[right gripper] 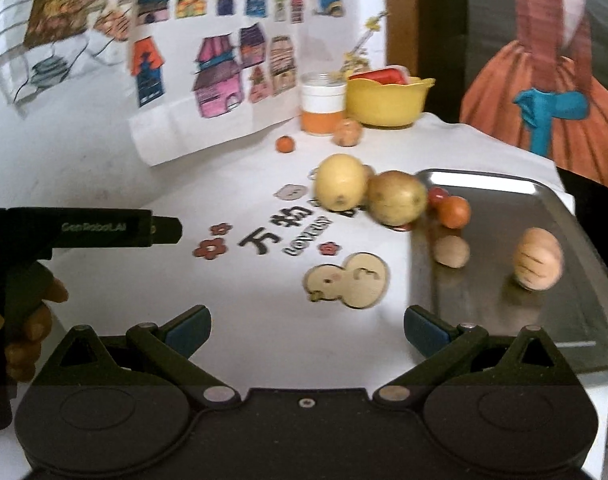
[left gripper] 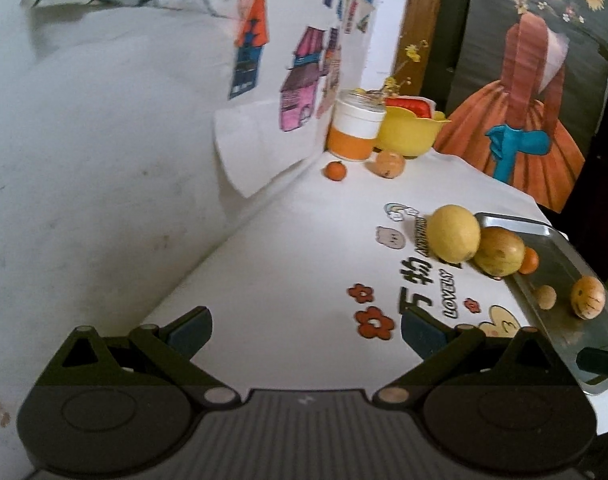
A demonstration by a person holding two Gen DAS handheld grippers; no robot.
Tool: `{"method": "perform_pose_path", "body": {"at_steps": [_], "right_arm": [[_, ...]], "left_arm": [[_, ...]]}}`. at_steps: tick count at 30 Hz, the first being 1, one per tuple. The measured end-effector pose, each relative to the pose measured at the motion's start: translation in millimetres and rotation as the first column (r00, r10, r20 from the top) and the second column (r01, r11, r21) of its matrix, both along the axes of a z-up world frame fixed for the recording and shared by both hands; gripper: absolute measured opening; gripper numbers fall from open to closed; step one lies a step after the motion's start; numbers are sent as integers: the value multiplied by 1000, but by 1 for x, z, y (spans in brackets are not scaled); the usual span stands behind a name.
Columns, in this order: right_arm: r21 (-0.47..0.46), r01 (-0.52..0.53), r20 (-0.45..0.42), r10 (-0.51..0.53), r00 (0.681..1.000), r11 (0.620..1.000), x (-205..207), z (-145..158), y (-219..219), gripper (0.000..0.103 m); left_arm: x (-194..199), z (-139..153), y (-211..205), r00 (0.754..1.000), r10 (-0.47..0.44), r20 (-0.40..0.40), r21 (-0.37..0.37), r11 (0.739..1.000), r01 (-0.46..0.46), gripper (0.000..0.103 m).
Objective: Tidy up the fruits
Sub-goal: 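Open both tools and withdraw them from the tray, then grasp the yellow lemon with the left tool while the right tool grasps the green-brown pear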
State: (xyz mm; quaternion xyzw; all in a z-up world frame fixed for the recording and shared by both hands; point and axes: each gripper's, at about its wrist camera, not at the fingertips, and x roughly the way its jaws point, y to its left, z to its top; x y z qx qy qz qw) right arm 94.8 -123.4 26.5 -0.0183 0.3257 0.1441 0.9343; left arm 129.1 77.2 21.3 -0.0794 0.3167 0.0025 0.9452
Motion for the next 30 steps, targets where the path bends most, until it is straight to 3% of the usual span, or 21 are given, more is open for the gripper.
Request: {"method": "perform_pose_path", "body": {"at_steps": [14, 25, 30], "right_arm": [[-69, -48, 37, 50, 998, 996, 29, 1, 19, 102], [-87, 29, 91, -21, 996, 996, 66, 10, -1, 102], [-173, 67, 151, -41, 988, 983, 80, 7, -11, 102]], "left_arm": [[20, 1, 1, 1000, -15, 9, -23, 1000, 15, 103], [52, 8, -20, 998, -64, 23, -18, 998, 64, 103], [68, 9, -29, 995, -95, 21, -66, 993, 96, 103]]}}
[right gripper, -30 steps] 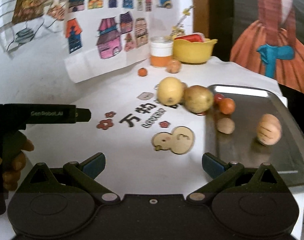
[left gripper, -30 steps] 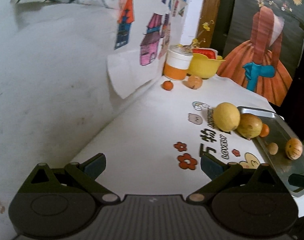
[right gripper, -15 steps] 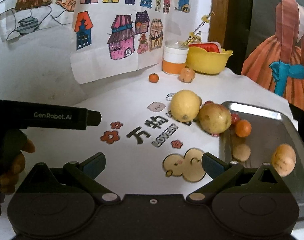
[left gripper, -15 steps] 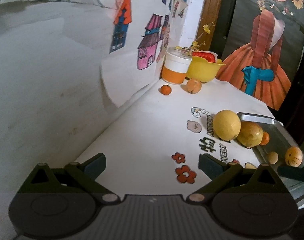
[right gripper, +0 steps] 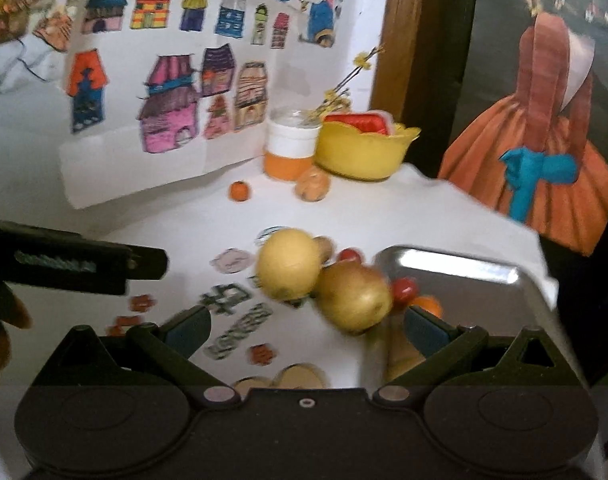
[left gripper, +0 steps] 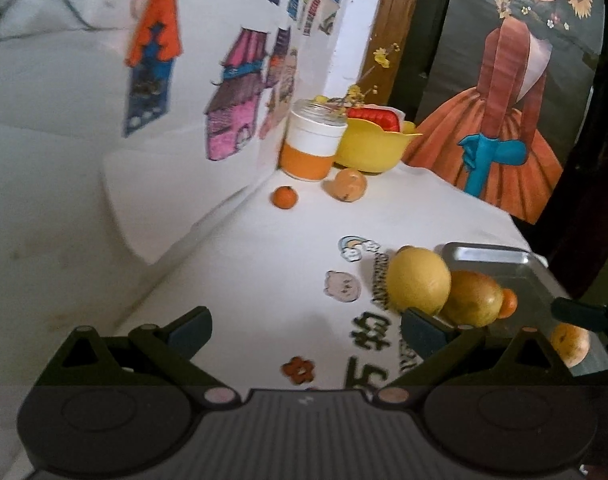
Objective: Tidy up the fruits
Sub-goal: 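Grasp the yellow lemon with the left tool while the right tool grasps the green-brown pear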
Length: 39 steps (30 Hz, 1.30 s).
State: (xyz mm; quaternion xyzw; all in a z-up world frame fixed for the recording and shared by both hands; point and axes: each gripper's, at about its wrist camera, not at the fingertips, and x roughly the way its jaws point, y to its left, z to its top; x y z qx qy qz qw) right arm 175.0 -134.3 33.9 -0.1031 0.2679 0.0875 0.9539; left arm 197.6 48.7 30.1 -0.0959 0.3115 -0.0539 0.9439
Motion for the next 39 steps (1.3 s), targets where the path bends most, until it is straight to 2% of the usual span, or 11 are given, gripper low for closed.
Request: {"method": "perform_pose_path", "body": {"at_steps": [5, 12, 19, 26, 35, 39], "right_arm": [[-131, -9, 37, 14, 999, 991, 18, -7, -6, 102], [-189, -55, 19, 59, 998, 980, 37, -22, -8, 102], [-188, -75, 2, 77, 997, 979, 45, -33, -10, 102], [-148, -104, -18, 102, 995, 983, 52, -37, -12, 102], [-100, -121, -49, 117, 992, 988, 58, -36, -14, 89], [-87, -121, -61, 116, 991, 989, 60, -36, -15, 82]], "left_arm": [[20, -4, -11, 999, -24, -29, -50, 998, 23, 103], [45, -9, -35, 997, -66, -48, -71, 996, 62, 103], [64, -15, -48, 996, -66, -60, -101, 993, 60, 103], [77, -24, -53, 994, -70, -88, -132, 990, 58, 103], [85, -31, -58, 991, -92, -93, -184, 980, 74, 101], [89, -31, -60, 991, -102, -91, -201, 976, 82, 93]]}}
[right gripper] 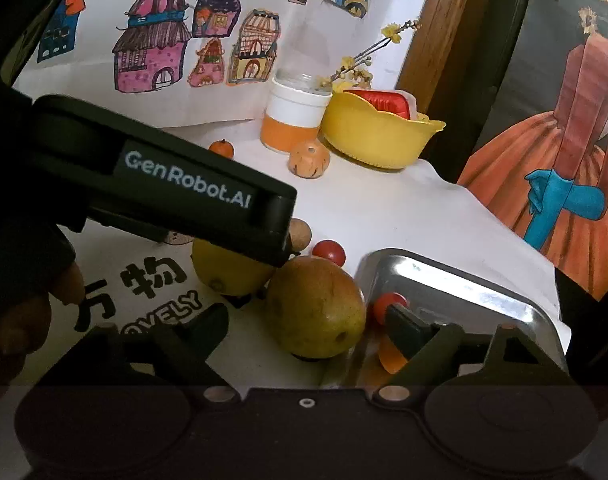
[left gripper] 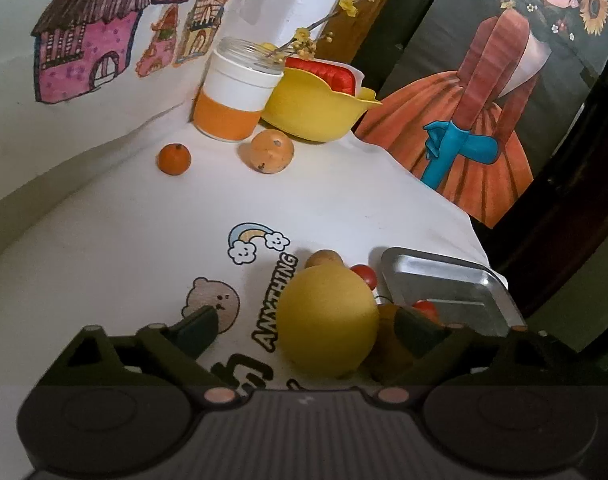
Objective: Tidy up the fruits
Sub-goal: 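Grasp the yellow lemon with the left tool while the right tool grasps the green-brown pear, then carry the lemon with the left tool onto the tray while the right tool places the pear there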
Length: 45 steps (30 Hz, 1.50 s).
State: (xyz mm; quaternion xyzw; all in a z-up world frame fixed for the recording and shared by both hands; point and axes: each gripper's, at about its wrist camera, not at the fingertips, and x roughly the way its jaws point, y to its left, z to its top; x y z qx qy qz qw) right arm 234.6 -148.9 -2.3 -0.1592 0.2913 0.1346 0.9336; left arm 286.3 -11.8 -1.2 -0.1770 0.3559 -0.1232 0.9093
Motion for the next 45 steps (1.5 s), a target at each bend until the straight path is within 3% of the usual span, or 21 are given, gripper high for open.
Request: {"method": "perform_pose_path", "body": {"at_steps": [4, 11, 14, 18, 28, 45], "right_arm": [[-4, -8, -9, 8, 1000, 1000, 1, -1, 2, 75], [-26, -17, -6, 17, 1000, 1000, 6, -1, 8, 74], [-35, -4, -6, 4, 1000, 999, 7, -2, 9, 69], [-37, 23, 3, -23, 1000, 999, 9, -2, 5, 56], [9, 29, -4, -29, 1000, 1000, 4, -2, 0, 55], [145, 13, -24, -9, 1000, 989, -55, 3, -5, 55]], "left_arm": [[2, -1, 1, 1000, -4, -3, -21, 1000, 4, 84], [5, -2, 0, 1000, -15, -6, -47, 999, 15, 69], [5, -2, 0, 1000, -26, -5, -61, 998, 25, 62], [5, -3, 0, 1000, -24, -4, -68, 997, 23, 60], [-9, 0, 4, 1000, -12, -6, -63, 998, 11, 60], [-57, 8, 20, 1000, 2, -26, -29, 1000, -3, 60]]}}
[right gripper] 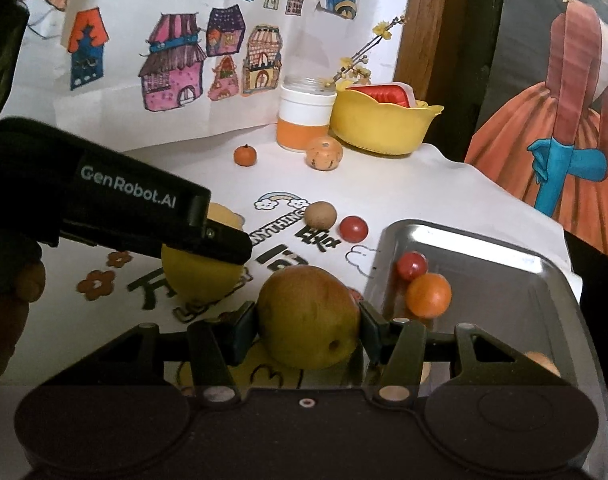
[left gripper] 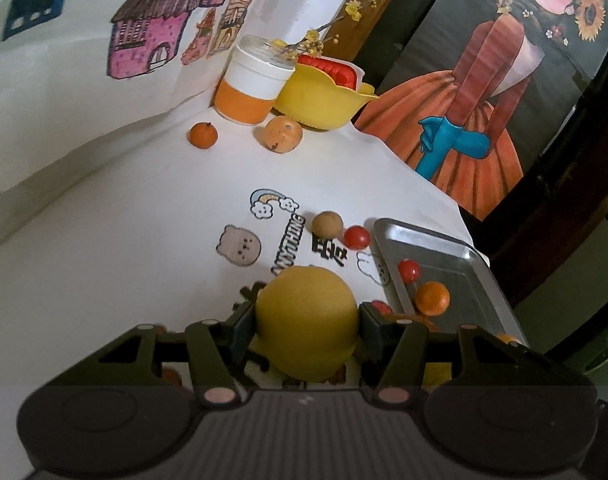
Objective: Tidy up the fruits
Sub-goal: 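Carry the lemon with the left tool onto the tray while the right tool places the pear there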
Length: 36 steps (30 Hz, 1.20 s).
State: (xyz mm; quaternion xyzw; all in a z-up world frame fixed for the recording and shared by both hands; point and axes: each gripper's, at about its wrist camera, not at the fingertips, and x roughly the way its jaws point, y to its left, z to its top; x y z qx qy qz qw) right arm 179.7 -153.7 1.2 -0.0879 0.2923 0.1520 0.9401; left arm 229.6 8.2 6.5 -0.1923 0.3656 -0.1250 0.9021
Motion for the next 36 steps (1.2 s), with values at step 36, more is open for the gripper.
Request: {"method": "perform_pose_path", "body": {"at_steps": [36], "right_arm": [[48, 127, 80, -131, 988, 991, -77, 23, -51, 55]], "left_arm": [[-60, 18, -40, 996, -84, 10, -48, 995, 84, 60]]}}
